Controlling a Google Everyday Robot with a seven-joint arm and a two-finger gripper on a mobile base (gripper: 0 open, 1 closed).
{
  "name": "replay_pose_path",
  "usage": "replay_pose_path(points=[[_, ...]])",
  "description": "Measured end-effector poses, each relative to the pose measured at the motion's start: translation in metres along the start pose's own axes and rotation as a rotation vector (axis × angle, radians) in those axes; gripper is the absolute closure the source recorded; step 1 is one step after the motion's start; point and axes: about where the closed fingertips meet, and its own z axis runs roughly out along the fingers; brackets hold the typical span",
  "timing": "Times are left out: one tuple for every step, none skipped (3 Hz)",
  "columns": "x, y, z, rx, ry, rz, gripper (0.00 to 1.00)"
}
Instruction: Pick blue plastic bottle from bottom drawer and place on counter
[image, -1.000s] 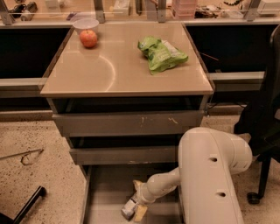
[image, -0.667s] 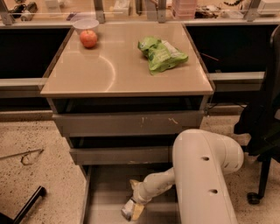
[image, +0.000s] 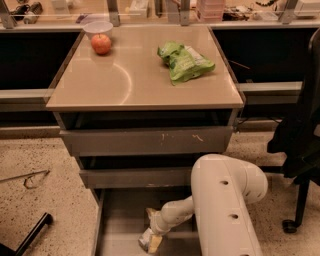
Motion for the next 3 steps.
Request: replay_pose_path(points=[[0.003,0.001,0.016,-0.035,0.010,-0.011,0.00],[0.007,0.004,0.028,-0.078,0.016,-0.015,0.00],[0.012,0.006,0.038,-0.120,0.020,-0.008,0.00]])
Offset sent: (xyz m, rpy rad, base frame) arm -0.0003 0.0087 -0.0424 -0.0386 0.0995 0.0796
